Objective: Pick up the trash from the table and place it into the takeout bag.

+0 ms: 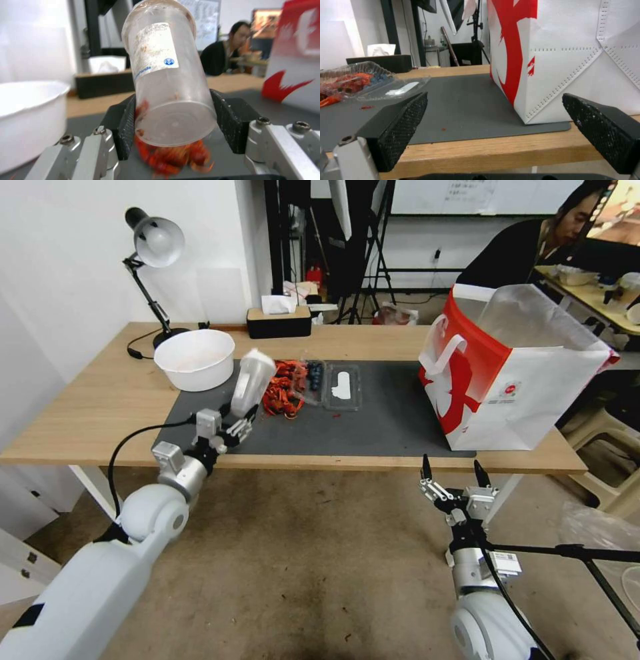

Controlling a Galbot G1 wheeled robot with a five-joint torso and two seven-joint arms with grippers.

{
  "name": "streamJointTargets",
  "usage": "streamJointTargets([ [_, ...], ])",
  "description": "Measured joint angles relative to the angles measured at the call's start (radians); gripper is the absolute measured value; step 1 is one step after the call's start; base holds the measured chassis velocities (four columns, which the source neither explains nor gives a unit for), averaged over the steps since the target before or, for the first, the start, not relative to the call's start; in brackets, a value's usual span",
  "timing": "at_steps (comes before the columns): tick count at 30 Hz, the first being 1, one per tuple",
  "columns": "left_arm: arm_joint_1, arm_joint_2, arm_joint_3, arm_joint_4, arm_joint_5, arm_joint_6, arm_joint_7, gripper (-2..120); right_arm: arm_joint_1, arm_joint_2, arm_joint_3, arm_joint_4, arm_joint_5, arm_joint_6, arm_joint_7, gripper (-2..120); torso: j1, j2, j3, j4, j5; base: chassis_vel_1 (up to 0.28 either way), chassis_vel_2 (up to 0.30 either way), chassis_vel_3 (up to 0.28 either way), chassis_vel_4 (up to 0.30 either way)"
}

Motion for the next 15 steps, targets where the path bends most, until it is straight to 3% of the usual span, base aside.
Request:
streamJointTargets([
  [5, -0.082, 0.026, 0.059, 0.031, -0.061, -0.029, 0.061, 52, 0.004, -0.001, 0.0, -0.003, -0.001, 0.0, 0.0, 100, 0.0, 0.0, 0.0, 0.0002, 0.0002, 0.0, 0.0, 0.0, 0.0],
  [9, -0.134, 0.036, 0.101, 0.042, -0.089, -0.03, 0.073, 52, 0.007, 0.0, 0.0, -0.004, -0.001, 0.0, 0.0, 100, 0.0, 0.0, 0.0, 0.0001, -0.0001, 0.0, 0.0, 0.0, 0.0],
  [15, -0.31, 0.055, 0.232, 0.08, -0.162, -0.032, 0.094, 52, 0.013, -0.003, -0.001, -0.004, -0.001, -0.003, 0.0, 100, 0.0, 0.0, 0.0, 0.0001, 0.0003, 0.0, 0.0, 0.0, 0.0],
])
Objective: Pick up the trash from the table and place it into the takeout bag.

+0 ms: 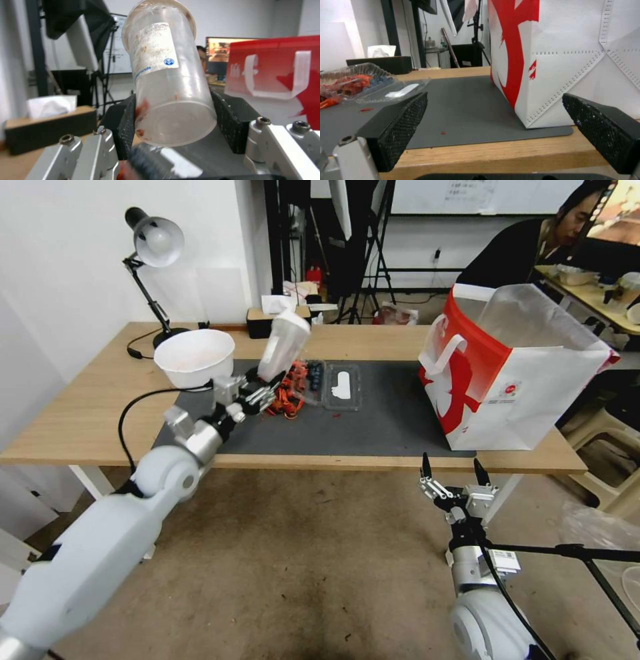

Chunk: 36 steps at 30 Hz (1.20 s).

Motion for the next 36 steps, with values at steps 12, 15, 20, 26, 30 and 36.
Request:
streamJointTargets([
  [12, -0.305, -0.052, 0.223, 0.108, -0.047, 0.001, 0.003, 52, 0.002, 0.0, 0.006, 0.0, 0.001, -0.005, 0.002, 100, 0.0, 0.0, 0.0, 0.0001, -0.0001, 0.0, 0.0, 0.0, 0.0],
  [15, -0.376, -0.077, 0.283, 0.137, -0.054, 0.0, 0.001, 52, 0.001, 0.003, 0.008, 0.0, 0.001, -0.005, 0.002, 100, 0.0, 0.0, 0.0, 0.0, 0.0, 0.0, 0.0, 0.0, 0.0],
  [20, -0.509, -0.131, 0.426, 0.196, -0.07, -0.007, -0.001, 52, 0.0, 0.01, 0.015, -0.003, 0.001, -0.005, 0.003, 100, 0.0, 0.0, 0.0, 0.0, -0.0002, 0.0, 0.0, 0.0, 0.0],
  [26, -0.617, -0.218, 0.51, 0.263, -0.085, -0.01, -0.001, 52, 0.0, 0.017, 0.017, -0.004, -0.002, -0.005, 0.003, 100, 0.0, 0.0, 0.0, 0.0, 0.0, 0.0, 0.0, 0.0, 0.0],
  [30, -0.715, -0.306, 0.573, 0.323, -0.107, -0.01, -0.002, 52, -0.003, 0.025, 0.021, -0.004, -0.004, -0.004, 0.003, 100, 0.0, 0.0, 0.0, -0.0005, 0.0002, 0.0, 0.0, 0.0, 0.0],
  [36, -0.802, -0.377, 0.638, 0.368, -0.126, -0.009, -0.005, 52, -0.002, 0.033, 0.023, -0.005, -0.005, -0.002, 0.004, 100, 0.0, 0.0, 0.0, 0.0001, -0.0002, 0.0, 0.0, 0.0, 0.0],
])
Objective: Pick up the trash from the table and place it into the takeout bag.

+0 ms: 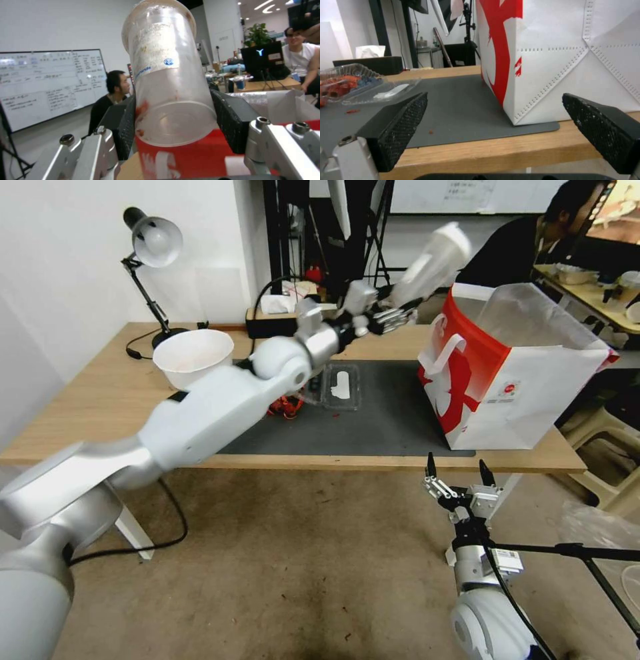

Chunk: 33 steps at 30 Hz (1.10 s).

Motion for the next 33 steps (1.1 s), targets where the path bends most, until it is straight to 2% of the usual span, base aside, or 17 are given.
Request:
streamJointTargets([
  [6, -0.046, -0.053, 0.053, 0.04, -0.005, 0.0, 0.002, 52, 0.002, 0.003, 0.0, -0.002, -0.001, 0.001, 0.0, 100, 0.0, 0.0, 0.0, -0.0001, 0.0002, 0.0, 0.0, 0.0, 0.0],
  [10, -0.076, -0.12, 0.097, 0.097, -0.004, -0.003, 0.006, 52, 0.005, 0.007, -0.001, -0.004, -0.001, 0.002, 0.0, 100, 0.0, 0.0, 0.0, 0.0, 0.0001, 0.0, 0.0, 0.0, 0.0],
  [14, -0.094, -0.158, 0.12, 0.132, -0.003, -0.006, 0.01, 52, 0.005, 0.01, -0.001, -0.004, -0.001, 0.002, 0.0, 100, 0.0, 0.0, 0.0, -0.0004, 0.0002, 0.0, 0.0, 0.0, 0.0],
  [18, -0.122, -0.231, 0.149, 0.204, -0.002, -0.007, 0.024, 52, 0.005, 0.012, 0.0, -0.004, -0.001, 0.003, 0.0, 100, 0.0, 0.0, 0.0, -0.0002, 0.0002, 0.0, 0.0, 0.0, 0.0],
  [22, -0.123, -0.273, 0.156, 0.242, 0.01, -0.007, 0.031, 52, 0.004, 0.012, 0.003, -0.004, 0.001, 0.005, 0.0, 100, 0.0, 0.0, 0.0, -0.0003, 0.0002, 0.0, 0.0, 0.0, 0.0],
  [27, -0.113, -0.289, 0.156, 0.258, 0.03, -0.007, 0.028, 52, 0.004, 0.013, 0.005, -0.003, 0.002, 0.006, 0.001, 100, 0.0, 0.0, 0.0, -0.0001, 0.0001, 0.0, 0.0, 0.0, 0.0],
  [33, -0.106, -0.286, 0.149, 0.261, 0.042, -0.006, 0.004, 73, 0.002, 0.016, 0.006, -0.003, 0.003, 0.008, 0.001, 100, 0.0, 0.0, 0.0, 0.0, -0.0001, 0.0, 0.0, 0.0, 0.0],
])
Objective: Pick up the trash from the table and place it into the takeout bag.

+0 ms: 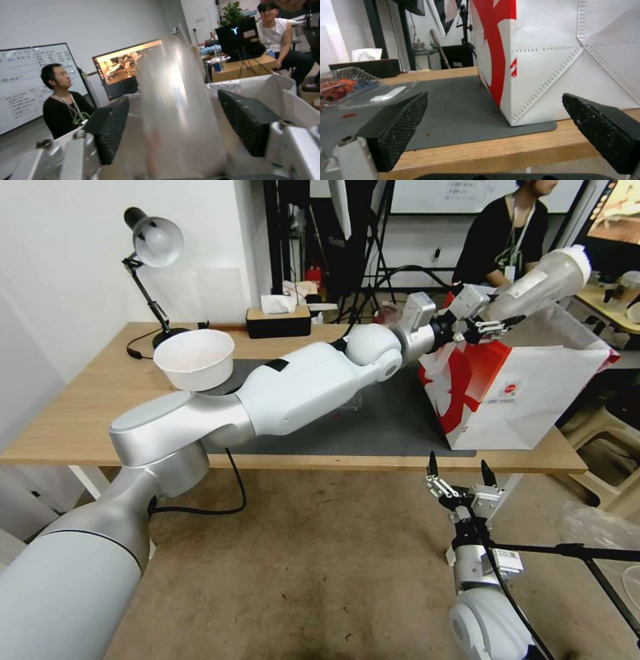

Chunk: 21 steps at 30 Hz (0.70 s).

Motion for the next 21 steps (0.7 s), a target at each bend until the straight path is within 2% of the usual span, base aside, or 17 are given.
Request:
streamJointTargets([
  [2, 0.002, 0.003, -0.005, -0.005, 0.0, 0.002, -0.01, 83, 0.001, 0.001, 0.0, 0.0, 0.0, 0.0, 0.0, 100, 0.0, 0.0, 0.0, 0.0, 0.0, 0.0, 0.0, 0.0, 0.0],
  [6, 0.008, 0.008, -0.017, -0.013, 0.001, 0.003, -0.015, 93, 0.004, 0.003, -0.001, 0.0, 0.0, 0.0, 0.001, 100, 0.0, 0.0, 0.0, -0.0001, 0.0, 0.0, 0.0, 0.0, 0.0],
  [8, 0.024, 0.018, -0.05, -0.032, -0.002, 0.006, -0.031, 99, 0.004, 0.004, -0.001, 0.0, 0.0, -0.001, 0.002, 100, 0.0, 0.0, 0.0, -0.0002, 0.0, 0.0, 0.0, 0.0, 0.0],
  [13, 0.058, 0.061, -0.104, -0.088, -0.019, 0.021, -0.065, 100, 0.003, 0.003, 0.0, 0.001, 0.0, -0.002, 0.002, 100, 0.0, 0.0, 0.0, -0.0003, -0.0001, 0.0, 0.0, 0.0, 0.0],
  [16, 0.092, 0.126, -0.149, -0.139, -0.032, 0.037, -0.088, 100, 0.002, 0.003, 0.0, 0.002, -0.001, -0.002, 0.003, 100, 0.0, 0.0, 0.0, 0.0001, -0.0002, 0.0, 0.0, 0.0, 0.0],
  [21, 0.132, 0.186, -0.18, -0.168, -0.035, 0.04, -0.109, 100, 0.003, 0.005, -0.002, 0.002, -0.002, -0.004, 0.003, 100, 0.0, 0.0, 0.0, 0.0001, -0.0003, 0.0, 0.0, 0.0, 0.0],
])
